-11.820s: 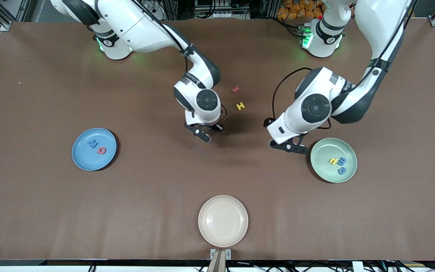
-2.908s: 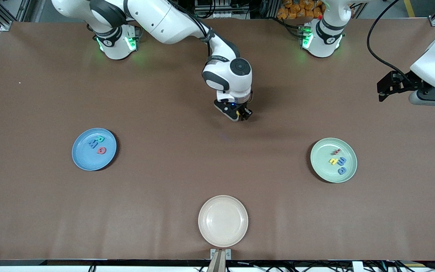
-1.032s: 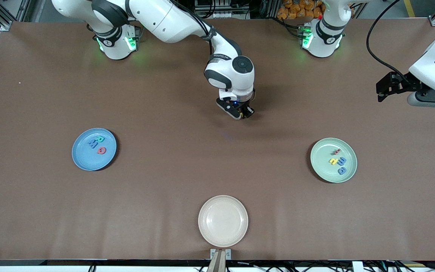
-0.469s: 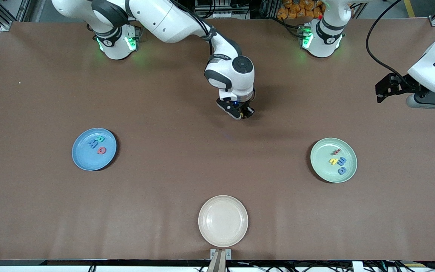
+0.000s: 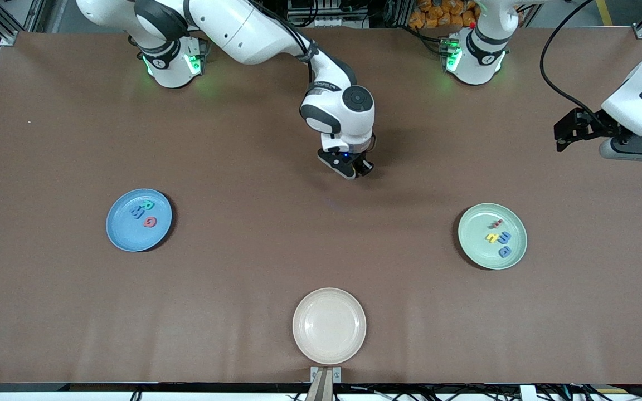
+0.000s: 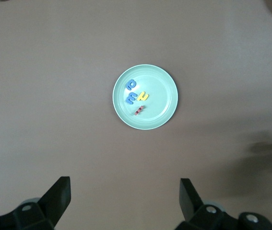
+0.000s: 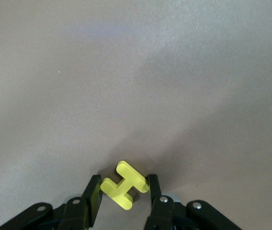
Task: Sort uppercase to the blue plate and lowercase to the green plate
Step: 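Lift the yellow H with the right gripper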
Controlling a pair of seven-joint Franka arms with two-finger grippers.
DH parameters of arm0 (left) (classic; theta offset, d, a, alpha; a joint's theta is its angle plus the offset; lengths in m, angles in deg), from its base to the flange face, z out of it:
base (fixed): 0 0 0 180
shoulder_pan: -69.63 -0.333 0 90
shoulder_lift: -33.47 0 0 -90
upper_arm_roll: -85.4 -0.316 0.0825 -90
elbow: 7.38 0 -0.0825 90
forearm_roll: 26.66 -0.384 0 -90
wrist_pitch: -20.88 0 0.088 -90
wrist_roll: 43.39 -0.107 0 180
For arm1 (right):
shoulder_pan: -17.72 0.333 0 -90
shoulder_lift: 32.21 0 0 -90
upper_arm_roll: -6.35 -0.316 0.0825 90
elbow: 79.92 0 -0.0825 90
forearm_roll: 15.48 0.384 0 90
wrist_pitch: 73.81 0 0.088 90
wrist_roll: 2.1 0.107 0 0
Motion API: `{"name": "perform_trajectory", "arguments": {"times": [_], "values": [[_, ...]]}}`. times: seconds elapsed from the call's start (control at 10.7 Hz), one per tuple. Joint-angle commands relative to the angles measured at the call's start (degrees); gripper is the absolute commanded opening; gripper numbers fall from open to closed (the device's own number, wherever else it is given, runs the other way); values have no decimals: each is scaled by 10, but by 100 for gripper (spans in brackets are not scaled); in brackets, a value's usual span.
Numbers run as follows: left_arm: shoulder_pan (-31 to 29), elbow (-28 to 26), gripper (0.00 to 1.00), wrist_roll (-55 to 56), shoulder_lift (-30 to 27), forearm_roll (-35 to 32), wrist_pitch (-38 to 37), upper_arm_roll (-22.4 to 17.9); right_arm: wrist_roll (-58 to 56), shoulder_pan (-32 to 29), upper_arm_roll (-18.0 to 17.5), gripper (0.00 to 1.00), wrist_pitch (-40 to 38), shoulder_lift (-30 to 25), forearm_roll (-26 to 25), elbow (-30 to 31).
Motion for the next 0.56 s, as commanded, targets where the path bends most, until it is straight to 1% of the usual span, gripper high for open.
{"name": "perform_trajectory", "arguments": {"times": [0.0, 0.28, 0.38, 0.47], "values": [[0, 6, 100, -1, 0, 13, -8, -2, -36, -6, -2, 42, -13, -4, 6, -5], [0, 6, 100, -1, 1, 13, -8, -2, -100, -25, -4, 42, -58, -17, 10, -1], [0, 6, 100, -1, 1, 13, -8, -2, -116, -31, -3, 43, -59, -24, 17, 5], [0, 6, 100, -1, 1, 13, -8, -2, -150, -45, -6, 44, -59, -35, 18, 25]]}}
